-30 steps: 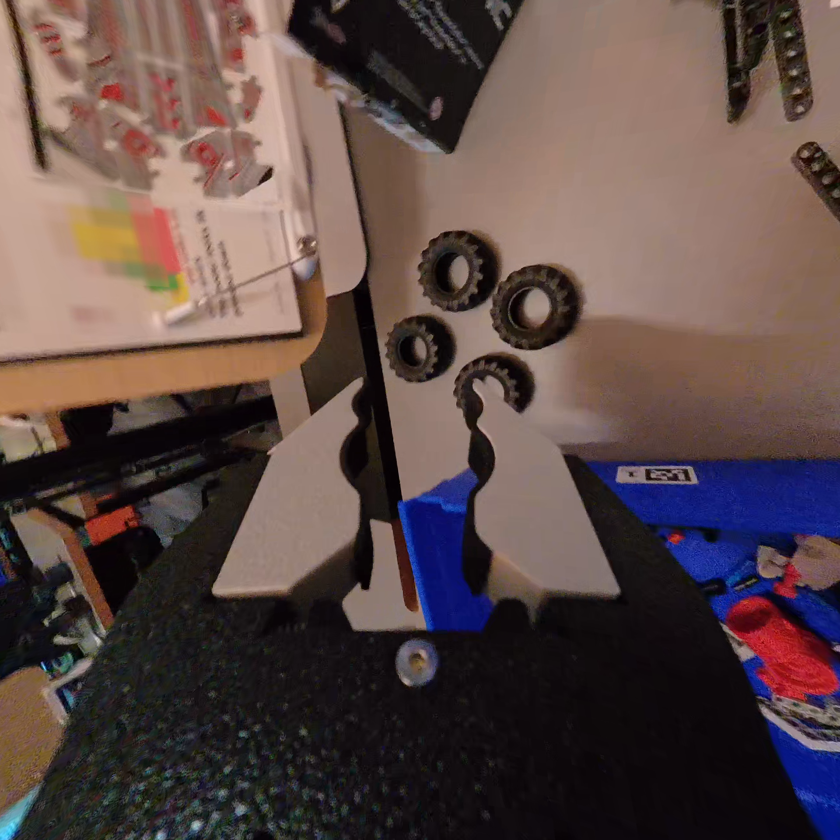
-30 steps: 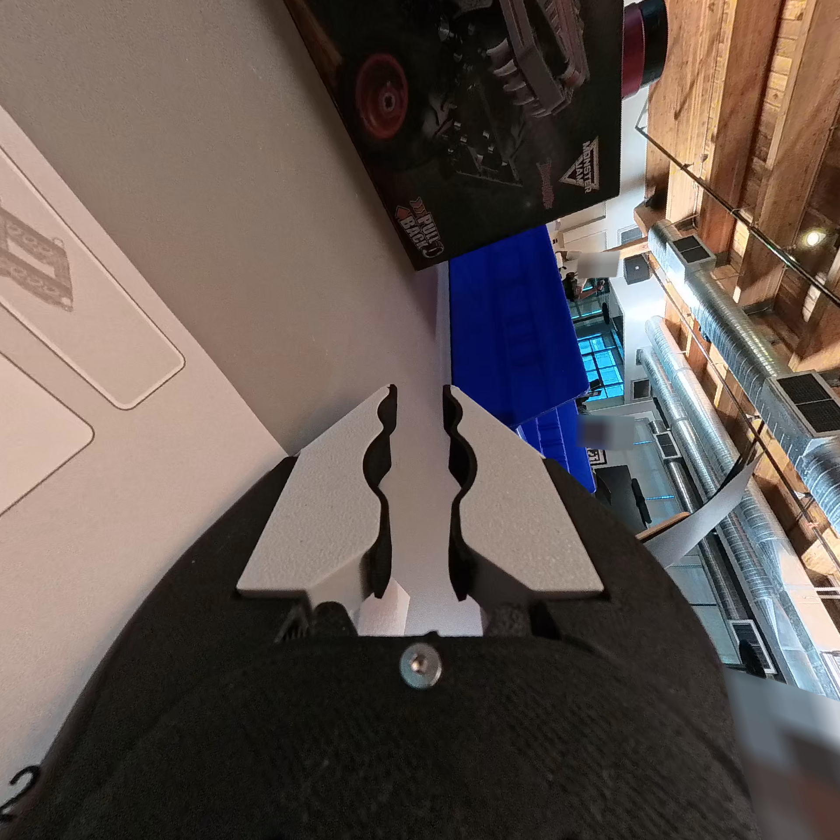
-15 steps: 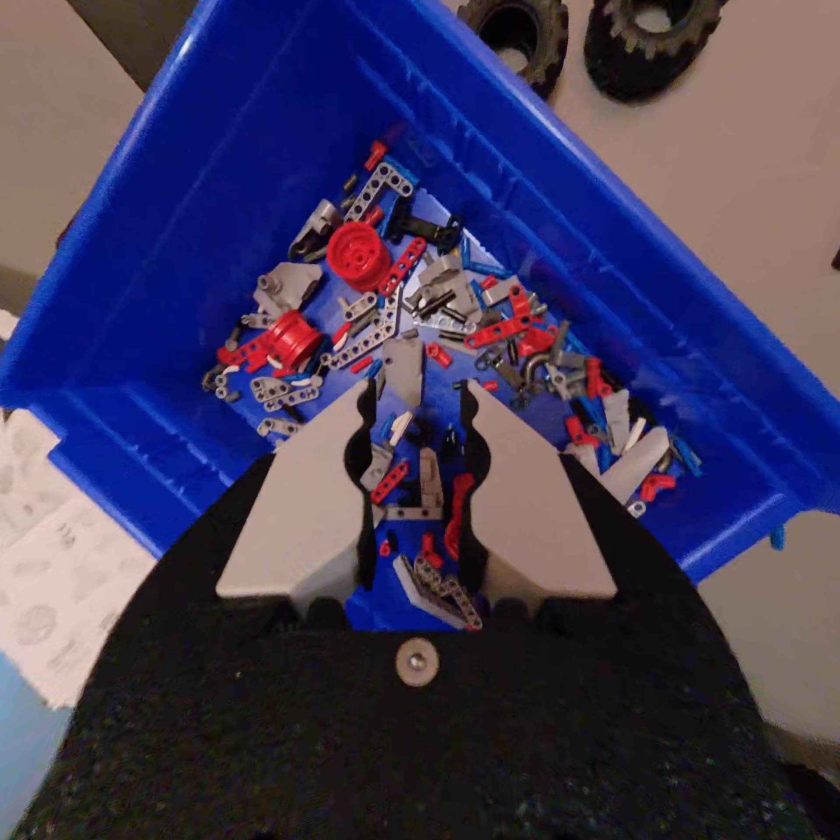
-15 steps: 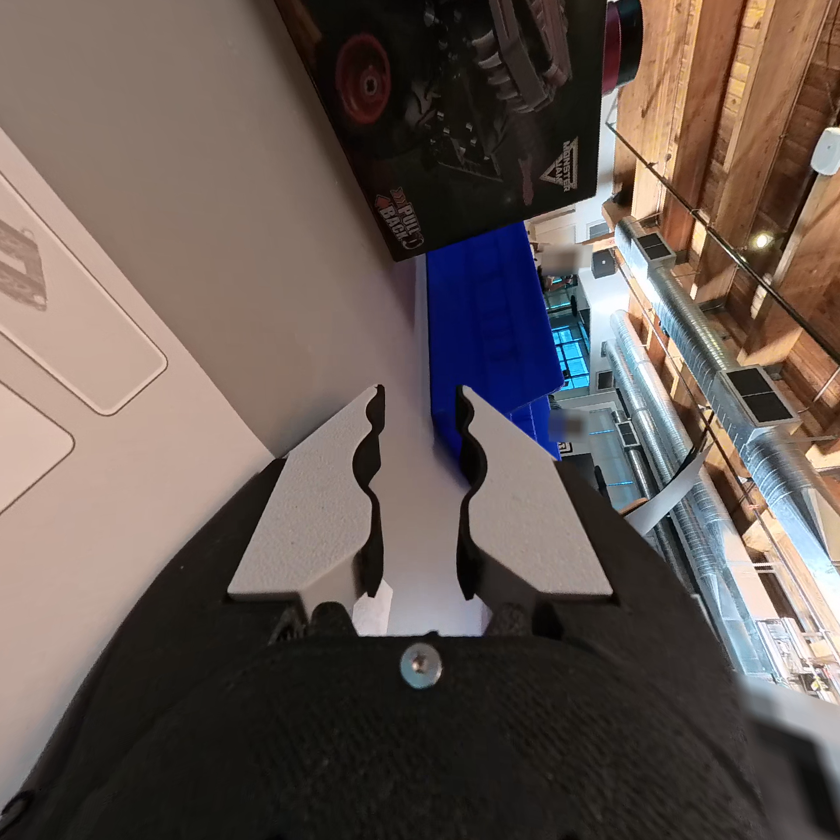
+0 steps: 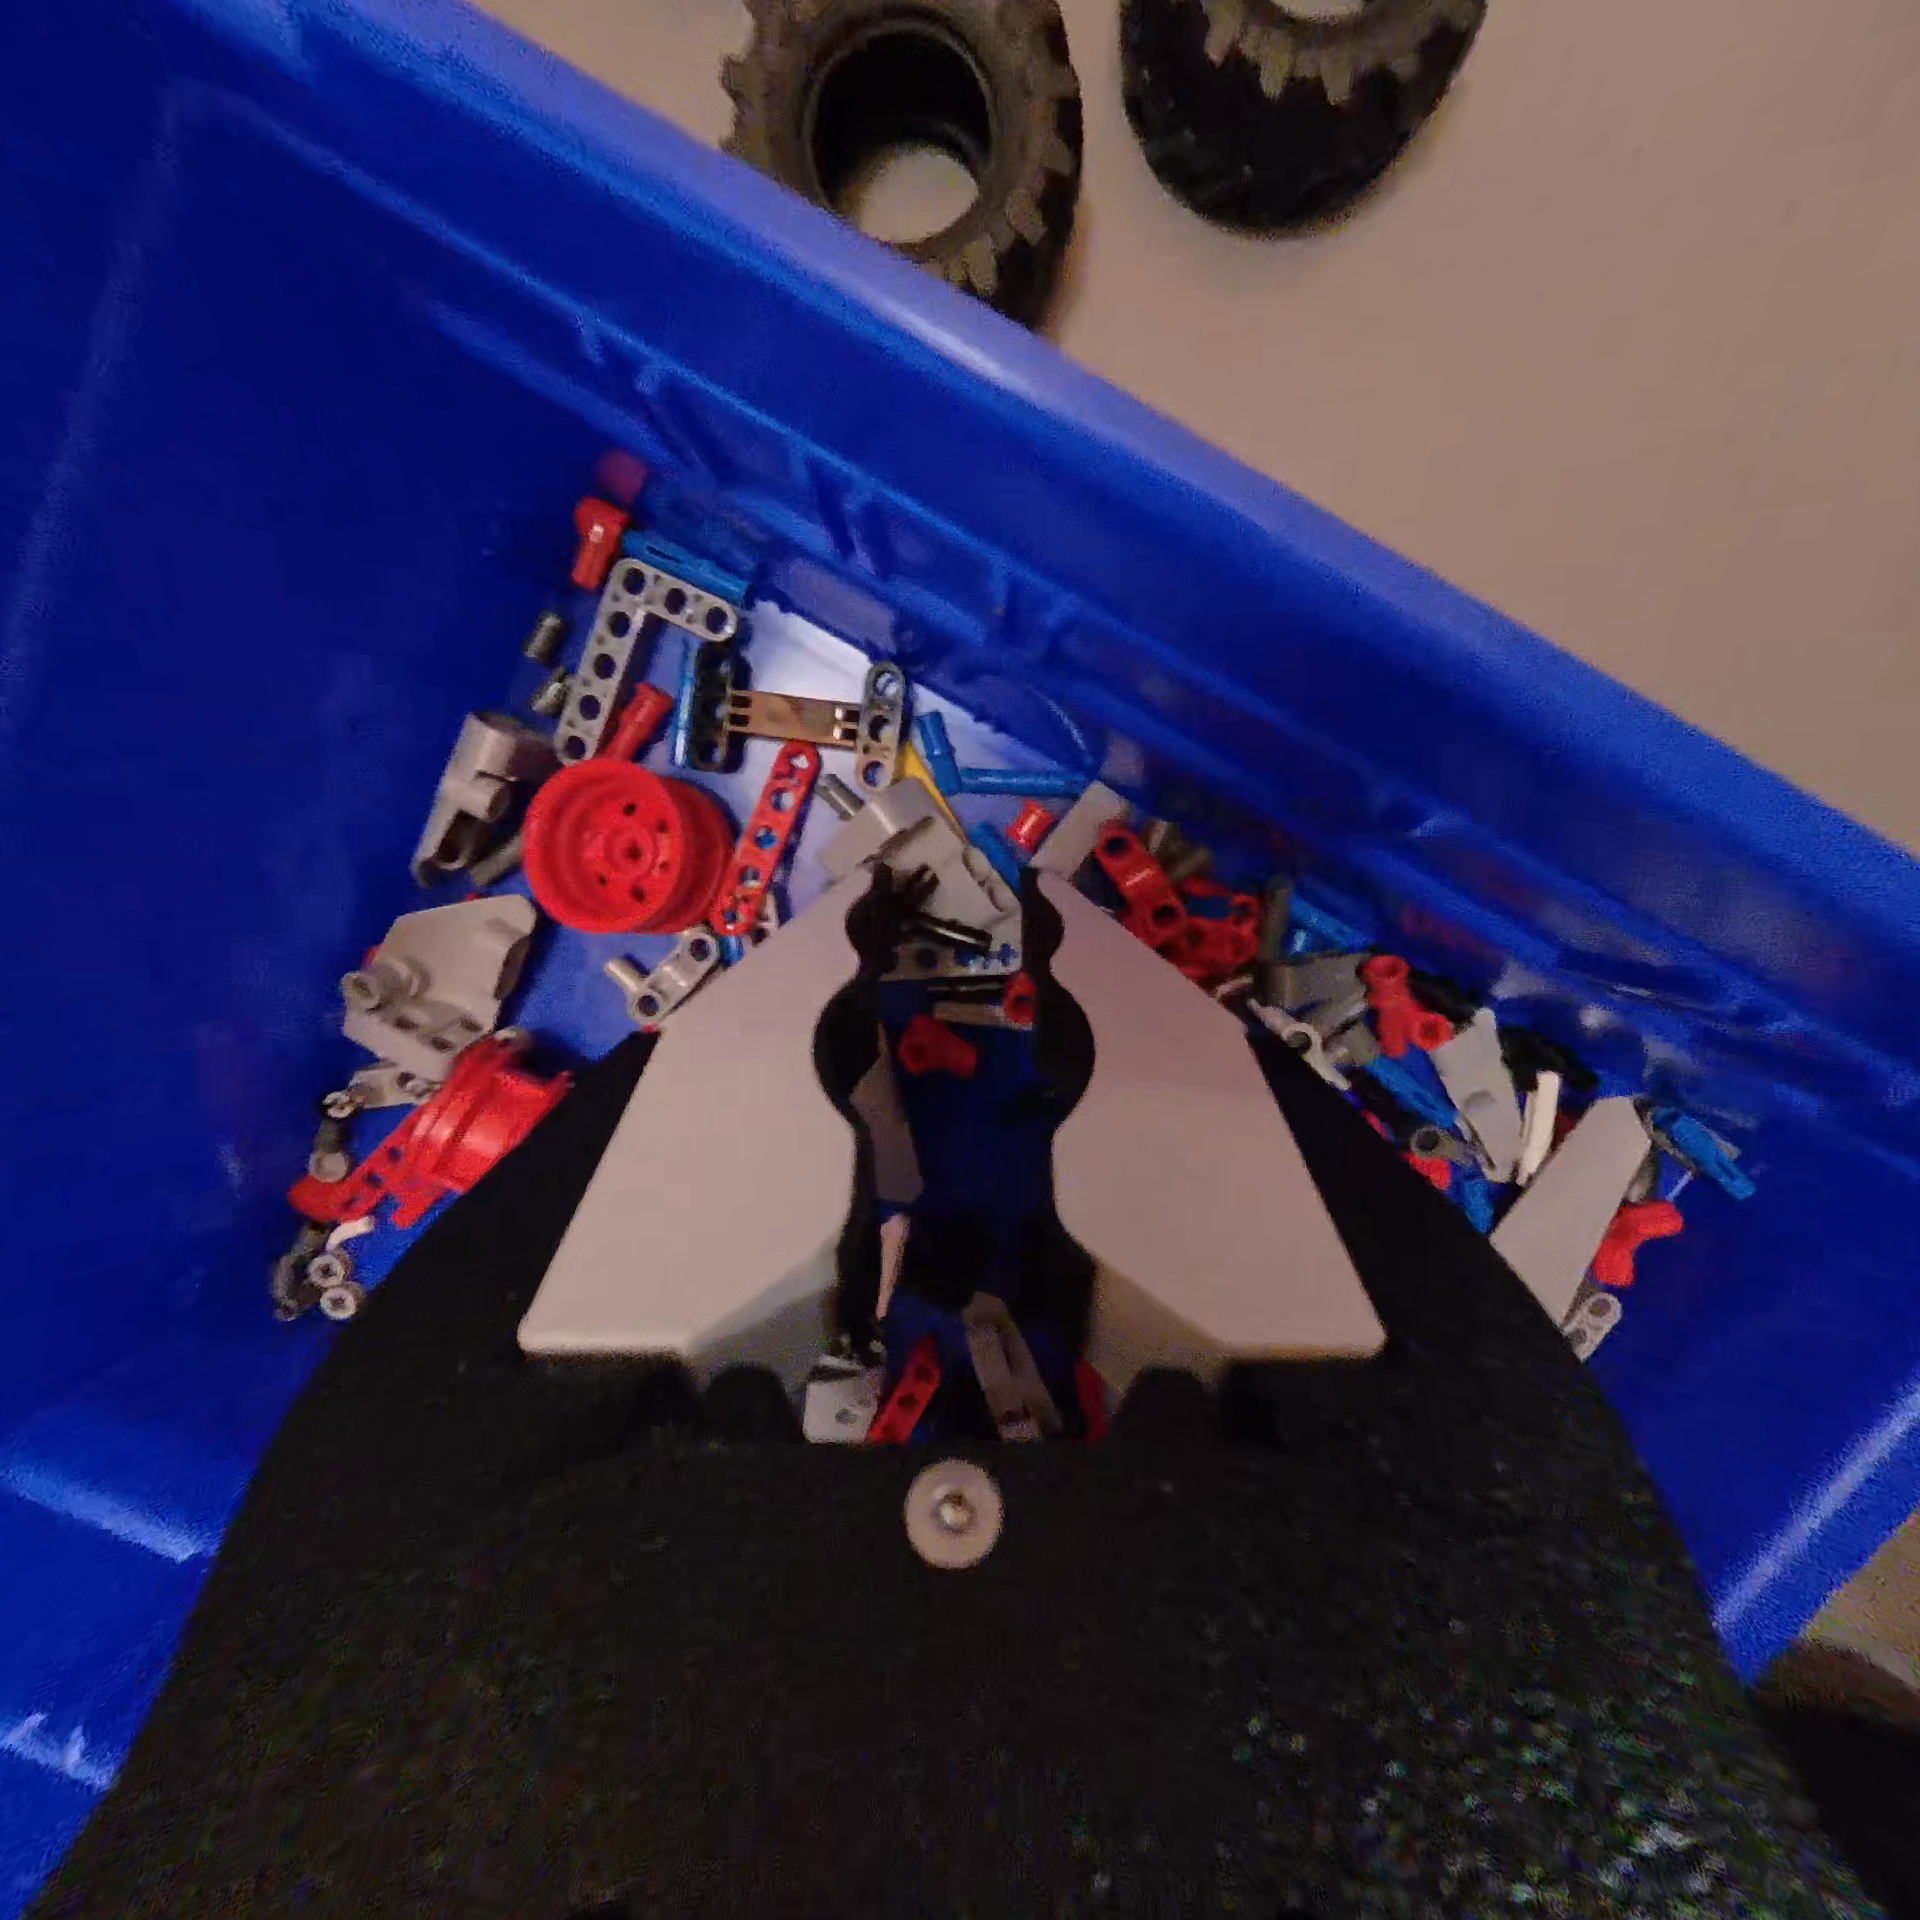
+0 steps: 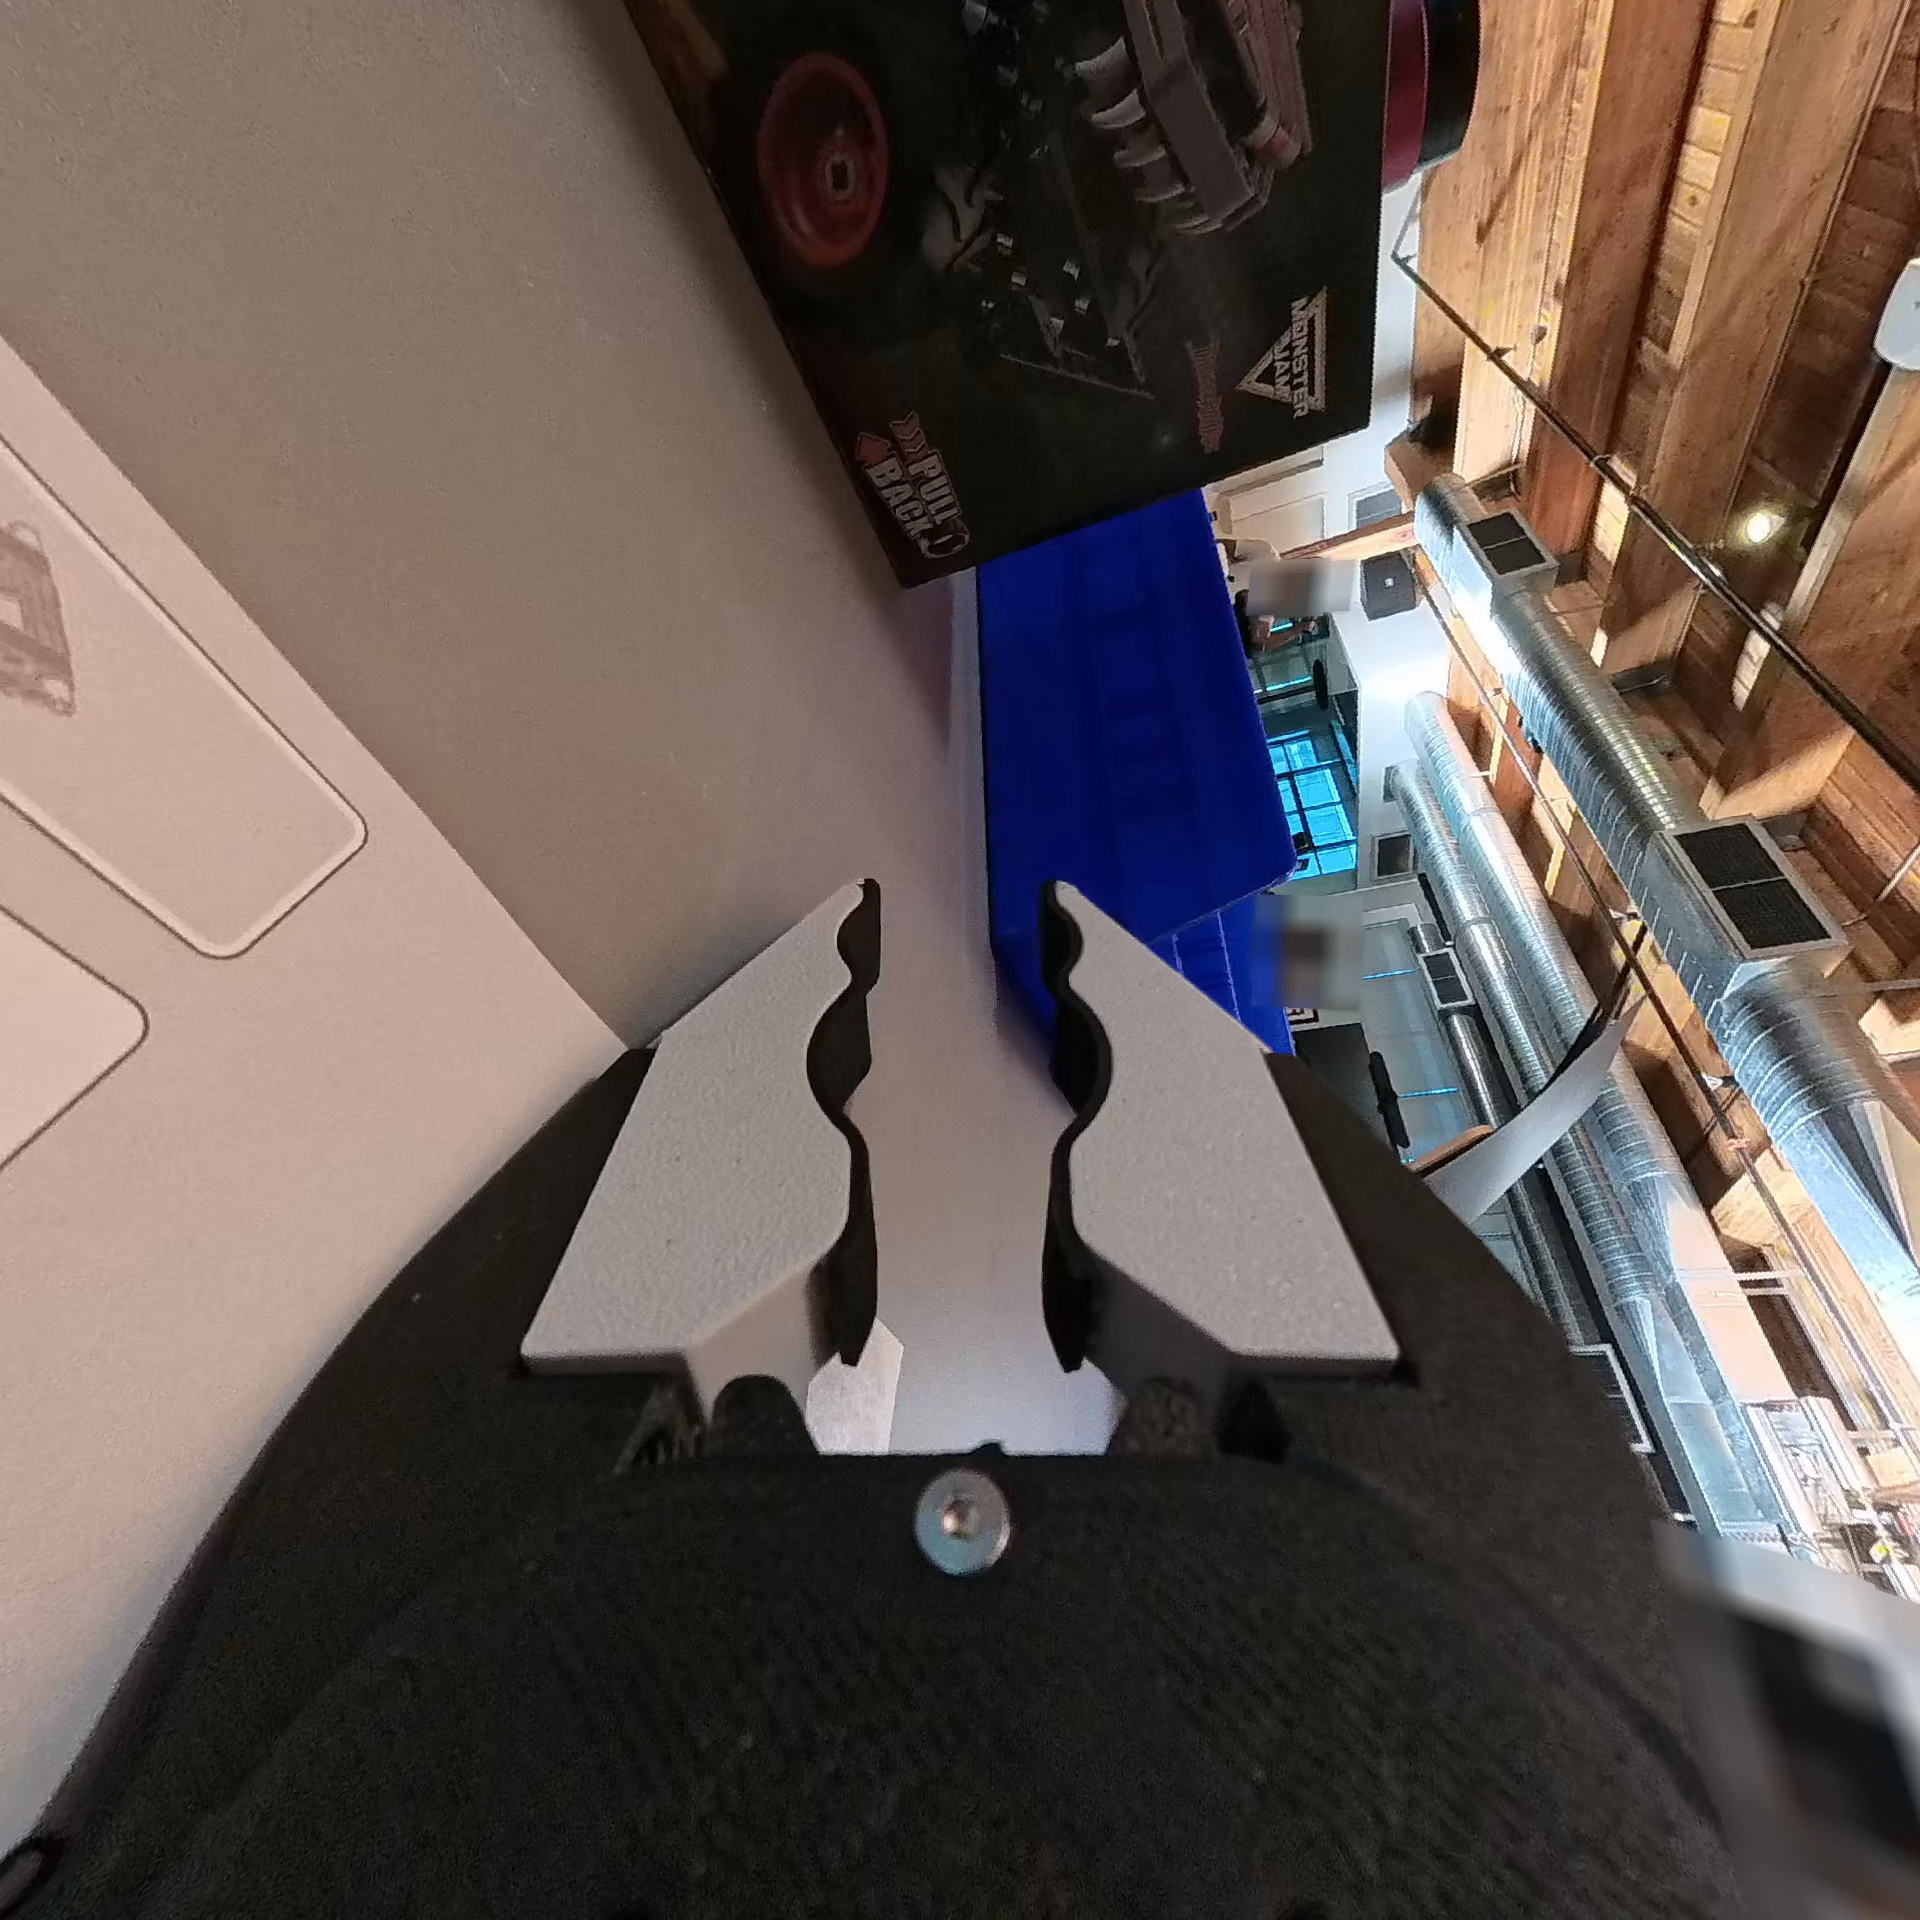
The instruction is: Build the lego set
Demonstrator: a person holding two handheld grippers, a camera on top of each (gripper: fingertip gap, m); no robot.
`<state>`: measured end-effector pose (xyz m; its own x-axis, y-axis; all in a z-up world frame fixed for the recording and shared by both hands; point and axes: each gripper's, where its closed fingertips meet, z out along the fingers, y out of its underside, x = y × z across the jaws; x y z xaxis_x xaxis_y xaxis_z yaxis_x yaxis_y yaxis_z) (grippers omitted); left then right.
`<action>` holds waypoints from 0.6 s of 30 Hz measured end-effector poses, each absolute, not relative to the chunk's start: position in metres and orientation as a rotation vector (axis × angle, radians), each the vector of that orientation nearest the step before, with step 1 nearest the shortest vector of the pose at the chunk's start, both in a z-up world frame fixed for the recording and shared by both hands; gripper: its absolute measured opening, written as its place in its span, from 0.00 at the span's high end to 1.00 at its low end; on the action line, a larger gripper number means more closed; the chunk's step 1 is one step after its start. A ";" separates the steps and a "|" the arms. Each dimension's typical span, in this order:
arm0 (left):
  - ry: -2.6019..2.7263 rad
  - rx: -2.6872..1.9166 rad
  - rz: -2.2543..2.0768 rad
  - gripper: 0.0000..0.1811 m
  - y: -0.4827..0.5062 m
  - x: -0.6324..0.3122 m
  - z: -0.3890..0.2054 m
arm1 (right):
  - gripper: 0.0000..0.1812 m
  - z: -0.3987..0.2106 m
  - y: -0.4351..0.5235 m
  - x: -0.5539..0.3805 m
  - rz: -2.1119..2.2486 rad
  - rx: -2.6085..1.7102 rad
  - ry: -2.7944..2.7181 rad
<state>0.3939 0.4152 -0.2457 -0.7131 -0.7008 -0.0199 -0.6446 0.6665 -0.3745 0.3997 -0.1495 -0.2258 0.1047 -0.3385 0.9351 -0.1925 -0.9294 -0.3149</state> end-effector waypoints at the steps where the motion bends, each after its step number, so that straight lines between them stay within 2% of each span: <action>1: 2.762 -1.098 -0.498 0.90 0.416 0.388 -0.252 | 0.85 -0.226 -0.149 0.400 -1.952 -2.249 0.545; 7: 2.722 -1.232 -0.318 0.90 0.455 0.379 -0.252 | 0.85 -0.227 -0.150 0.400 -1.955 -2.255 0.552; 10: 2.704 -1.224 -0.430 0.90 0.452 0.376 -0.237 | 0.85 -0.227 -0.150 0.400 -1.954 -2.257 0.552; 14: 2.811 -0.945 -0.874 0.89 0.395 0.371 -0.217 | 0.86 -0.227 -0.150 0.400 -1.949 -2.258 0.556; 18: 2.980 -0.748 -0.709 0.87 0.391 0.355 -0.245 | 0.86 -0.227 -0.150 0.400 -1.953 -2.256 0.555</action>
